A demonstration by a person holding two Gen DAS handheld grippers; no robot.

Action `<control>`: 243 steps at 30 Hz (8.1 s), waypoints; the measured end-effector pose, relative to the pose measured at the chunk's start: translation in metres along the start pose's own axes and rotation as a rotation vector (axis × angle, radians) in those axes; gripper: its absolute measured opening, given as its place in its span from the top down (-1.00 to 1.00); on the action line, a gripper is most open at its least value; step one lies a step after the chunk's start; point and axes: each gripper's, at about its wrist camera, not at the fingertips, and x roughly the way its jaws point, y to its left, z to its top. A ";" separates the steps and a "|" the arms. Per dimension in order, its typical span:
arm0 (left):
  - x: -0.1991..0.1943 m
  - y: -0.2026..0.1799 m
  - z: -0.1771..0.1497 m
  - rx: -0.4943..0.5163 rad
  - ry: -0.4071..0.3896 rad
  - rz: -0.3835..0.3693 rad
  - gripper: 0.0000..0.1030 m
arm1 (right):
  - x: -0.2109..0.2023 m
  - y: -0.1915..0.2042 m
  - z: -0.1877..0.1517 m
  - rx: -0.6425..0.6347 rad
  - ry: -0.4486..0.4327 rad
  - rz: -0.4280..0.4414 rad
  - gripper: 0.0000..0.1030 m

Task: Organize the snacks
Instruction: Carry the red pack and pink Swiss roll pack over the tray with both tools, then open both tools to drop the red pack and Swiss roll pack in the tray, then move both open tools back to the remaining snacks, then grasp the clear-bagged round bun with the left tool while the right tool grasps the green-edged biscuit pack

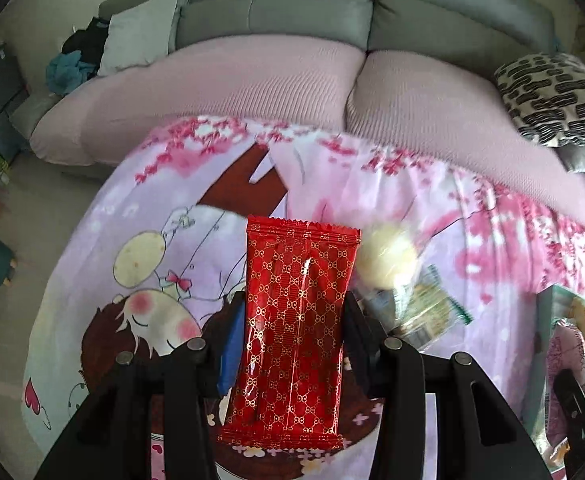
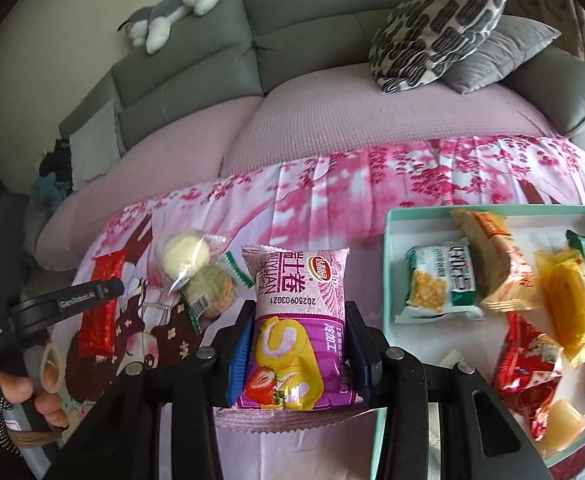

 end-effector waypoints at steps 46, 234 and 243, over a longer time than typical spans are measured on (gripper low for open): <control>-0.036 -0.275 -0.077 0.528 0.011 -0.329 0.09 | -0.058 -0.245 0.003 0.481 -0.076 -0.364 0.14; 0.058 -0.035 0.016 0.046 0.073 -0.214 -0.04 | 0.076 0.046 0.000 -0.206 0.146 -0.076 -0.22; 0.016 -0.044 0.005 0.076 0.031 -0.238 -0.04 | 0.027 0.025 -0.017 -0.119 0.101 -0.070 -0.22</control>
